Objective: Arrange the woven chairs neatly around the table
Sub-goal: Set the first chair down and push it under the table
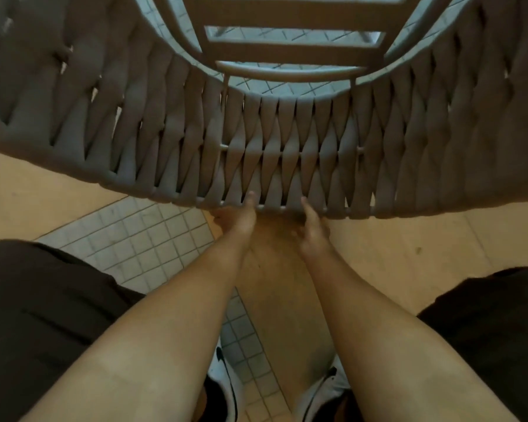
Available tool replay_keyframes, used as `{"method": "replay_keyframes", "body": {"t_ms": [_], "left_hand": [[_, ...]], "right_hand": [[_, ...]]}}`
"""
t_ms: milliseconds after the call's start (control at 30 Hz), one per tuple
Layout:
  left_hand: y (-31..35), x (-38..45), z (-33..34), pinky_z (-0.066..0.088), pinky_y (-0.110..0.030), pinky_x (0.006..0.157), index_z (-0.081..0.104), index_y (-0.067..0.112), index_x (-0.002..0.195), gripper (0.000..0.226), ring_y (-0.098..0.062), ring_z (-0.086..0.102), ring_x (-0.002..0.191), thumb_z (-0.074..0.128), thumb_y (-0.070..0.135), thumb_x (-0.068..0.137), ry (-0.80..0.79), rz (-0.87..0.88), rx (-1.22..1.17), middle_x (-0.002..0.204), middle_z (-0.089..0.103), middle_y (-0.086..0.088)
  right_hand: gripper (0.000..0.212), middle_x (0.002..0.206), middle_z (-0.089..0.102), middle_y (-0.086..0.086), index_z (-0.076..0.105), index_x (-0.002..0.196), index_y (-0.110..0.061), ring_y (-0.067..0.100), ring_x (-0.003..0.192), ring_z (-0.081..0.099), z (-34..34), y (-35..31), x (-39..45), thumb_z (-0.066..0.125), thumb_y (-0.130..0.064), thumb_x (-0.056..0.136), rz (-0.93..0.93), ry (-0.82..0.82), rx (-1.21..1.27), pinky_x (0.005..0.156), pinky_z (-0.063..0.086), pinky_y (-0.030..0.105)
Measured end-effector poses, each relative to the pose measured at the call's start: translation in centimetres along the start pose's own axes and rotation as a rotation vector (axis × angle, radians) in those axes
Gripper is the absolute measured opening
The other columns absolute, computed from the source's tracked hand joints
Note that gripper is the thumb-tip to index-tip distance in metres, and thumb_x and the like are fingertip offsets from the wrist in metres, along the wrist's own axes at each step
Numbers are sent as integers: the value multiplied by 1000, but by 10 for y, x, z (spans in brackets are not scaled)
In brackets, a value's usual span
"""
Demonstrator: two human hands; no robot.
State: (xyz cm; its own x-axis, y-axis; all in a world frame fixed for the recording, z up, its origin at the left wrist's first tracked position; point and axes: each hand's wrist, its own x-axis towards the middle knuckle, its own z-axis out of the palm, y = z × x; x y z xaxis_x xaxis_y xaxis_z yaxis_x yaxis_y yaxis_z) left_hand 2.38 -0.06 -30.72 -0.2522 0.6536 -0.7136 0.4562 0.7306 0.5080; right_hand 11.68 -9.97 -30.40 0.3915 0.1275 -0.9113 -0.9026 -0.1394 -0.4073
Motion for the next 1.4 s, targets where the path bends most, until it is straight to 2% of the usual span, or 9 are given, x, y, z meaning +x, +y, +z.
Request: {"method": "replay_keyframes", "body": {"t_ms": [133,300,600,767,933,1000,1133,1267,1400], "left_hand": [[-2,25,12,44,-39,105,28,7,154,109,-33,52,132,83,56,73,36,-160,-249,147,50,-13],[-9,40,17,45,-41,111,48,12,146,95,-27,57,129,90,48,69,-41,-154,-480,139,61,-6],[-7,3,-9,46,-40,110,50,16,145,85,-26,59,128,85,50,75,-30,-63,-433,137,64,-6],[16,-78,-53,52,-35,97,55,11,135,80,-25,65,116,83,56,74,95,-80,-272,127,68,-6],[40,-177,-121,50,-27,92,51,16,123,56,-5,62,91,82,40,82,107,6,-285,108,67,7],[51,-216,-149,51,-28,91,46,15,124,51,-9,65,96,77,34,88,94,73,-266,114,67,0],[72,-283,-195,45,-35,102,43,15,133,56,-23,52,124,72,38,91,107,301,86,135,50,-5],[102,-321,-236,31,-39,115,37,20,137,64,-29,33,134,71,41,87,41,667,544,144,35,-11],[146,-324,-261,28,-43,115,32,23,146,84,-29,28,134,75,43,77,-96,1082,1040,148,30,-8]], "right_hand": [[67,131,67,13,57,140,-10,32,119,64,9,6,21,87,-24,81,-15,36,260,102,53,53],[76,136,64,14,51,145,-11,34,124,61,12,12,32,88,-28,80,-39,101,311,107,49,55],[68,135,64,16,45,146,-12,35,120,64,7,-1,-8,81,-19,88,-57,96,346,103,51,58],[65,132,65,14,41,145,-15,31,114,67,-7,-29,-91,78,-16,91,-42,102,308,98,54,57],[78,121,61,9,33,148,-18,32,108,66,-14,-65,-191,82,-16,88,-3,176,243,96,55,60],[78,119,63,8,32,147,-19,28,98,67,-15,-77,-230,82,-16,87,17,177,219,95,55,59],[76,130,62,13,35,144,-17,29,100,67,-14,-97,-298,83,-12,85,39,213,189,91,58,57],[71,123,61,14,37,140,-14,27,90,66,-4,-116,-357,83,-13,85,38,247,128,84,62,53],[60,120,59,15,36,127,-14,27,87,66,15,-138,-401,80,-12,86,34,277,94,68,64,43]]}}
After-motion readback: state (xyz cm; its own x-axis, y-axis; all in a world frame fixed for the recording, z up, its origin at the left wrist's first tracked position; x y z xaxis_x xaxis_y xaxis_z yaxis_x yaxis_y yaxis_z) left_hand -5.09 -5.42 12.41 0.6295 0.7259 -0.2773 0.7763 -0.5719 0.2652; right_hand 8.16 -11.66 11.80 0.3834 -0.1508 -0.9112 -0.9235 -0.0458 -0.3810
